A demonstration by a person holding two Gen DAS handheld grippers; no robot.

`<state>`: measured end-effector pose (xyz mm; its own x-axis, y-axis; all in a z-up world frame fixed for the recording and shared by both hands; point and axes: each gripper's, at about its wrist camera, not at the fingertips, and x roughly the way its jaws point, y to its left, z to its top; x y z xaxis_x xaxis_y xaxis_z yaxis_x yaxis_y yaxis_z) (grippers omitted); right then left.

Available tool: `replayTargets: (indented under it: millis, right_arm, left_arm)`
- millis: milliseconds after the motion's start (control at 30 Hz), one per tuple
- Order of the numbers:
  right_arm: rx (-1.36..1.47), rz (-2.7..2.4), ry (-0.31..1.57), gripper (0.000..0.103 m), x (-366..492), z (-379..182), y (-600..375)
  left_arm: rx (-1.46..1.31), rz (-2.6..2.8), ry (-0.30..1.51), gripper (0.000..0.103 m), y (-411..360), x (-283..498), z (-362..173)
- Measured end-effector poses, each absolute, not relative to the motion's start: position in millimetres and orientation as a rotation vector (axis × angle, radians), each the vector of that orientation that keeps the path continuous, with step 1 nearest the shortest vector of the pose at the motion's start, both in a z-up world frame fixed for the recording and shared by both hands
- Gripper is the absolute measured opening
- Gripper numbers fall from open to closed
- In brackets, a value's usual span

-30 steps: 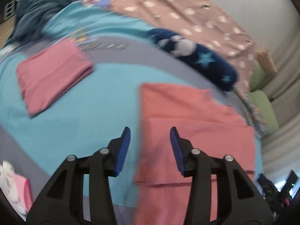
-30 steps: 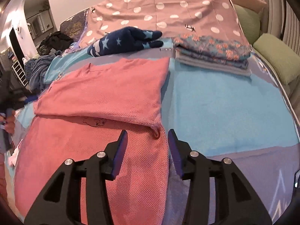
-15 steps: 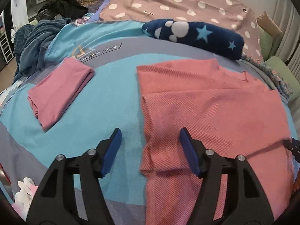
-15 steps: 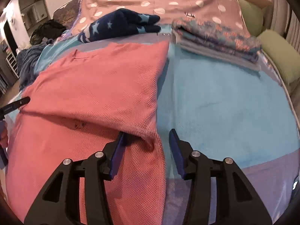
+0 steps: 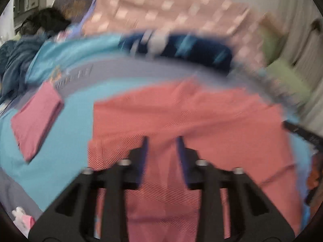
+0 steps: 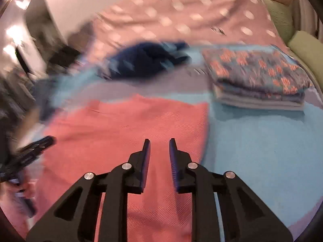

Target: Fold small clothes

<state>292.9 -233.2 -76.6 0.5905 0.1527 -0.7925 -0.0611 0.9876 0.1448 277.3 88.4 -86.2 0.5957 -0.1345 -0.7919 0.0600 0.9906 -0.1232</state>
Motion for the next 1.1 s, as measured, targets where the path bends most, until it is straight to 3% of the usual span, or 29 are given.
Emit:
replayTargets:
  millis: [33, 167, 233, 267, 333, 433, 633, 700, 1100]
  right_arm:
    - [0.051, 0.056, 0.96, 0.017, 301, -93, -234]
    - [0.038, 0.04, 0.907, 0.018, 292, -98, -240]
    - [-0.011, 0.035, 0.914, 0.028, 280, -97, -239]
    - [-0.024, 0.023, 0.918, 0.03, 273, -95, -241]
    - [0.002, 0.049, 0.913, 0.03, 250, -90, -247]
    - [0.041, 0.106, 0.897, 0.03, 208, -80, -257]
    - [0.118, 0.187, 0.874, 0.033, 109, -78, -271]
    - [0.153, 0.191, 0.878, 0.039, 86, -82, -277]
    - [0.319, 0.242, 0.836, 0.04, 29, -84, -303]
  left_arm:
    - [-0.112, -0.121, 0.891, 0.024, 91, 279, -95]
    - [-0.147, -0.148, 0.874, 0.024, 98, 269, -88]
    - [-0.121, -0.149, 0.863, 0.025, 98, 258, -83]
    - [-0.122, -0.149, 0.853, 0.03, 99, 251, -80]
    - [-0.132, -0.153, 0.807, 0.051, 104, 228, -70]
    - [-0.11, -0.14, 0.743, 0.066, 112, 183, -59]
    - [-0.167, -0.152, 0.74, 0.078, 138, 100, -66]
    - [-0.193, -0.166, 0.768, 0.079, 146, 83, -71]
    - [-0.334, -0.211, 0.855, 0.079, 178, 13, -95]
